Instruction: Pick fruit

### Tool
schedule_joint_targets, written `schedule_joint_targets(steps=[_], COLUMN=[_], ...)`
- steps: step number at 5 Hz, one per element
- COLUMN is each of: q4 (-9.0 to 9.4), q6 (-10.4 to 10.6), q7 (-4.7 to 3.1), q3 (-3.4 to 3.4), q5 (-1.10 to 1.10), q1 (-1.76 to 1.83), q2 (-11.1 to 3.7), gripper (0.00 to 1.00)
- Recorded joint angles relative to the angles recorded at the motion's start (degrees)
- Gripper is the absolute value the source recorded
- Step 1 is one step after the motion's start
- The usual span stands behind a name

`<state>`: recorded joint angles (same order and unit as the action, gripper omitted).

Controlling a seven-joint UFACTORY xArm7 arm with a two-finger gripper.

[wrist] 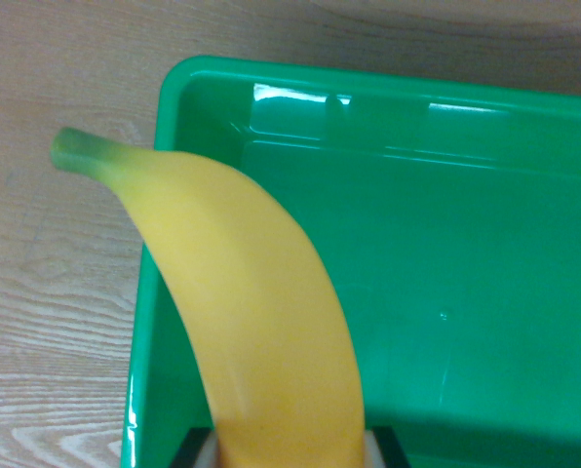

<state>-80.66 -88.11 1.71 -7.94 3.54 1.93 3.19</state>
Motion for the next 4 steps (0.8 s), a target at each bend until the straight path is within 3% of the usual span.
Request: schedule_joint_targets(steps=[4], q4=[-0.75], q6=[-1.17], q7=[0.01], q3=[0.0], q5=[0.04], q1=[-0.02], q2=[0.42], gripper=[1.0])
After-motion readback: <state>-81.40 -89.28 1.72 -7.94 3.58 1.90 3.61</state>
